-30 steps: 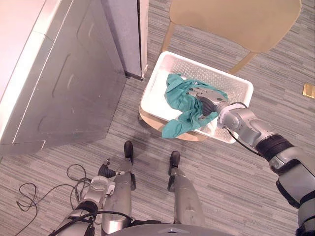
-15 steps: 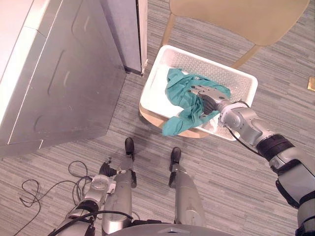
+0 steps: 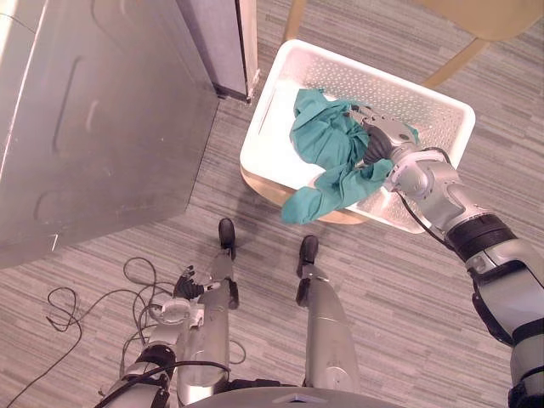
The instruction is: Pick up the laundry basket with both hands and put the clothes into the washing machine.
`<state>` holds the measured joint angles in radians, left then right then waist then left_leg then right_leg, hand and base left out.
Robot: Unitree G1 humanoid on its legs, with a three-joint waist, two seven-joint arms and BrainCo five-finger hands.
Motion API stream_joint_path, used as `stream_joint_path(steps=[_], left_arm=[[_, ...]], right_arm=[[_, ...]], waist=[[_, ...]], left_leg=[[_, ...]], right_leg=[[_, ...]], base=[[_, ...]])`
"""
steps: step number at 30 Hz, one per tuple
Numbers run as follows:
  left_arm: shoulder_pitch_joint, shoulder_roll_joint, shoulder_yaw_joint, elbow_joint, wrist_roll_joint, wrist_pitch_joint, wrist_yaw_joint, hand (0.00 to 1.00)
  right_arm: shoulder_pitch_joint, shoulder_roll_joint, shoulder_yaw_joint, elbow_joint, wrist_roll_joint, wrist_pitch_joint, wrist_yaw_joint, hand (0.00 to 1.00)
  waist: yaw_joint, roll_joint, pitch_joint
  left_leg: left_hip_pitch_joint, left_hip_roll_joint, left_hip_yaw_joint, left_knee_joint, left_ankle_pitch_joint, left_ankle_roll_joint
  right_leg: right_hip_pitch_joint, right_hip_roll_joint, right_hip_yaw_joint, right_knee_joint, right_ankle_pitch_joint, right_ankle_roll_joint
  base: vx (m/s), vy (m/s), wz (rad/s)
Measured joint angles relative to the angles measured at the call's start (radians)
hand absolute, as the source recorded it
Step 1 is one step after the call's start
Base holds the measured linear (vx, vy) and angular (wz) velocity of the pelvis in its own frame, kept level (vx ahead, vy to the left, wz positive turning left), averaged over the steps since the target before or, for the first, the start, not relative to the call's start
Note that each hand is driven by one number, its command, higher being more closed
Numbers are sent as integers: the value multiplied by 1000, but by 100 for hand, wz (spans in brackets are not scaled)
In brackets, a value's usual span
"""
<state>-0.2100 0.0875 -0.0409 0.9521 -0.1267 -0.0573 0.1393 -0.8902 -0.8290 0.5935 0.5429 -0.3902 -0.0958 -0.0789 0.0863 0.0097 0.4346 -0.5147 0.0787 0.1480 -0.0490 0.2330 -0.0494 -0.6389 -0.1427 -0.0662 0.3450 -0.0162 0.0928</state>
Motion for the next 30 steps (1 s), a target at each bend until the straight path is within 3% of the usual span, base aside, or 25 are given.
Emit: stream_joint_path(steps=[4,11,24,25,30], left_arm=[[-1,-8,21,-18,-14,-9,1,0],[-20,-14,36,-40,-70,-19,1,0],[-52,-19,91,-41,-141,-36,6,0],[-53,-18,101,-41,-146,-36,7,0],[-54,-20,106,-40,-147,-36,8,0]], right_arm=[[-56,35,2,82,-11,33,-16,0],[-151,44,30,115,-32,52,-23,0],[-231,53,23,191,-38,45,-67,0],[-235,60,21,196,-41,45,-68,100],[-253,74,9,227,-48,42,-76,100]], waist=[[-4,10,5],[-2,28,15],[0,28,16],[0,28,16],[2,28,16]], left_leg=[[-58,0,-3,19,5,5],[-159,2,-14,59,5,4],[-302,15,-34,160,-25,4],[-309,18,-35,168,-28,4],[-309,20,-36,170,-28,5]], right_leg=[[-62,-3,1,29,-7,-5],[-158,-7,-2,68,-11,-10],[-252,1,-9,82,-1,-19],[-252,3,-11,79,1,-21],[-252,4,-11,78,6,-20]], base=[[9,-37,4],[5,-30,4],[-9,-11,2],[0,0,0],[-11,-30,-1]])
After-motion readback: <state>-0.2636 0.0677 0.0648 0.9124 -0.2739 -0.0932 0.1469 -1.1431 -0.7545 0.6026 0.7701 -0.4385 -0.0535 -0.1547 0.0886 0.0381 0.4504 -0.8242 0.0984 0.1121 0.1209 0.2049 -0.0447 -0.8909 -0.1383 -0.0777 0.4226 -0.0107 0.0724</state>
